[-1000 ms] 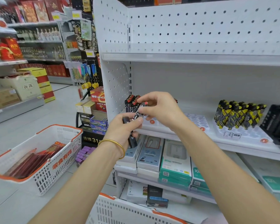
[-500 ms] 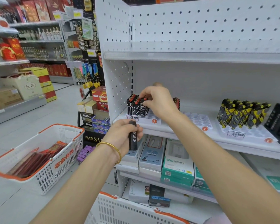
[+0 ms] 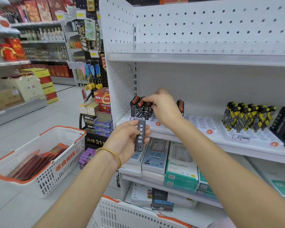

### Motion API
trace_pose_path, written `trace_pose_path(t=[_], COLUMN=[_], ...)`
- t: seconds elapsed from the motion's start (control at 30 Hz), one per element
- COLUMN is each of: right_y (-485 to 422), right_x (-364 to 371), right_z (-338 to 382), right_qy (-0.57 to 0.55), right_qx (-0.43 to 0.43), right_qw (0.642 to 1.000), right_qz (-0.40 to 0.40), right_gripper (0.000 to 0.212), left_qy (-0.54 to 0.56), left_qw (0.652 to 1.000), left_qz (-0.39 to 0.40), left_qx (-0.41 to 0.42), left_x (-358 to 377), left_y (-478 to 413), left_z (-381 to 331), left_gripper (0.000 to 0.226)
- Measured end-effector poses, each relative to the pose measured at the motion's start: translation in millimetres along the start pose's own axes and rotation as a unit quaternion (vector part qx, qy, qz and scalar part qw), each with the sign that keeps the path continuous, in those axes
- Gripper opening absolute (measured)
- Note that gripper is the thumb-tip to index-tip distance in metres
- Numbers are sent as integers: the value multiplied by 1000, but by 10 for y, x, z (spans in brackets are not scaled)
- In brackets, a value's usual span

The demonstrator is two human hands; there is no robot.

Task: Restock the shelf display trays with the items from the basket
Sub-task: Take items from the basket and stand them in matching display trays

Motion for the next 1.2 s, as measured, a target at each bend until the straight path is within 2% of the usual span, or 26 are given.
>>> trace_pose_path(t=[0.07,0.1,0.17,0.23,0.3,0.37,0.43,0.53,0.63,0.7,0.9,1.0,1.1,1.17,1.2], right_y=[154,245,448,652,805,939,1086,1331,1517,1577,1785,1841,1861,1848,1832], right_x=[-146,-234,-388,-500,-631,-800,-990,-1241,-1493,-1629,-2036,-2193,-2331,-2415,-2464], right_z=[63,89,72,-27,-211,-446,-715,-1045,-1206,-1280,-1714,-1856,-2013,-2125,-2185], right_qy=[-8,-36,-86,-81,-152,-265,-327,-303,-190,-170,-225,-289,-333,-348,-343], right_qx=[-28,-35,-26,-7,35,92,137,163,134,124,199,214,220,223,226], right_qw=[998,997,996,992,981,955,933,939,972,977,954,933,915,910,912], right_qz=[-48,-52,12,94,118,95,54,22,-5,-24,-25,7,53,34,-2], right_gripper=[48,44,30,25,22,21,21,17,19,19,16,9,11,16,22], left_qy=[1,-5,-24,-36,-48,-72,-106,-156,-241,-277,-294,-305,-340,-361,-384], left_qw=[1000,1000,998,996,992,987,980,969,943,923,894,880,859,844,830], left_qz=[14,25,55,84,113,143,169,190,219,241,272,290,299,291,277], left_qx=[7,10,16,16,7,-8,-10,9,67,115,200,220,240,271,295], left_x=[39,65,152,277,429,593,772,1085,1479,1724,2407,2653,2845,2932,2953], left_y=[32,47,82,123,155,182,202,222,240,259,287,249,224,182,151], left_z=[-15,-26,-44,-40,4,71,136,267,443,538,785,865,922,970,1000], left_gripper=[34,33,30,25,24,23,19,17,16,20,32,31,30,29,28])
Point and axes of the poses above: each hand's wrist, its own y-axis away from the middle knuckle, its own x-axis out of the palm, z = x × y, the point moved 3 cm from there along -y, towards the middle knuckle, and after that the axes turned 8 degrees about x, right-handed, at the moved point
